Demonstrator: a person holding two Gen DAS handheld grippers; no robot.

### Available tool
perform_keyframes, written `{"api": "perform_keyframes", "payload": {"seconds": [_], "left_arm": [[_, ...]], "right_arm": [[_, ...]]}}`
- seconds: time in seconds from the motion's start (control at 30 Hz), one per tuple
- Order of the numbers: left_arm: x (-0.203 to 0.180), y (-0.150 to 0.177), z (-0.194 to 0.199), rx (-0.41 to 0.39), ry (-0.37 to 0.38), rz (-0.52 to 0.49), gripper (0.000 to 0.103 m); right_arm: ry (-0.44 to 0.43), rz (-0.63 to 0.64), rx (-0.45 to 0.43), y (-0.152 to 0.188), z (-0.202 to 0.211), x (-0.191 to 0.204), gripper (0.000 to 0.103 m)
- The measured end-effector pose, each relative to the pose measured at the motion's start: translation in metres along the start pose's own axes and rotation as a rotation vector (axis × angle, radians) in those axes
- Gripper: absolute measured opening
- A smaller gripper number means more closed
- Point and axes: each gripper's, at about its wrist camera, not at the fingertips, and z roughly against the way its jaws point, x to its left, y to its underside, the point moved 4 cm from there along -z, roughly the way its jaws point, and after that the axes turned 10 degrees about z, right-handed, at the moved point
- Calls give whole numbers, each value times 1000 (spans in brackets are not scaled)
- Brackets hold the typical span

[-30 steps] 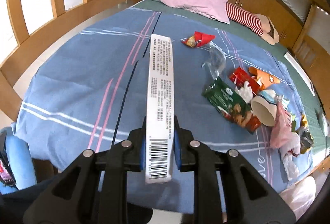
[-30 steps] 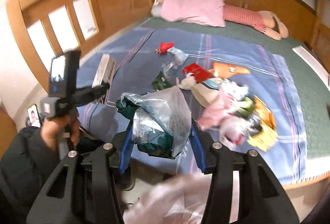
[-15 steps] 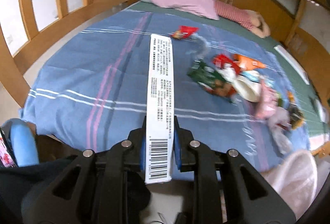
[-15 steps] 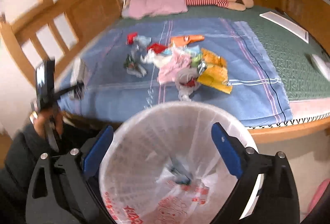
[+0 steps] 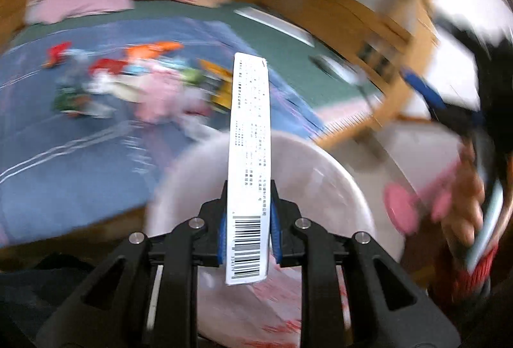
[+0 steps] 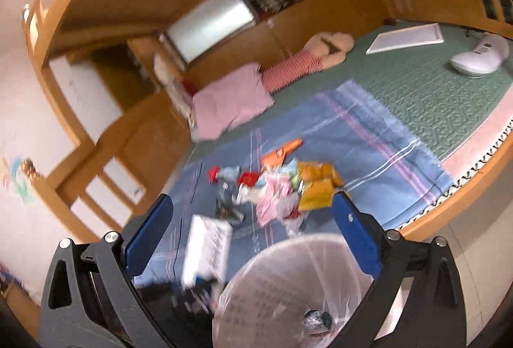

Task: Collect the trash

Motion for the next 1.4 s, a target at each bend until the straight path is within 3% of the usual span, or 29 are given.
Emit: {"api": "perform_keyframes", "payload": {"seconds": [0.13, 0.2, 0.27, 0.33, 0.37, 0.5, 0.7, 0.9, 1.07, 1.4], "left_arm": [[-26, 27, -32, 133, 66, -67, 22], [-27, 34, -41, 170, 73, -71, 28], [-27, 34, -41, 161, 57, -78, 64], [-19, 27, -32, 102, 30, -72, 82], [-17, 22, -27, 73, 23, -65, 85], [-4, 10, -8, -47, -29, -20, 91], [32, -11, 21, -275, -287, 77, 92], [45, -18, 37, -348, -368, 118, 93], [49, -19, 47, -404, -478, 109, 93], [77, -17, 55, -404, -553, 210, 93]], "right_arm": [[22, -29, -26, -7, 6, -9, 98], [20, -30, -21, -7, 4, -10, 98], [24, -23, -10, -5, 1, -9, 98], [26, -17, -1, -1, -2, -8, 98], [25, -18, 5, 0, -4, -8, 98], [16, -24, 20, 4, -9, -8, 98], [19, -15, 29, 7, -11, -6, 98], [9, -12, 46, 9, -18, -4, 98], [7, -2, 57, 10, -22, 1, 99], [13, 10, 75, 14, -27, 4, 98]]}}
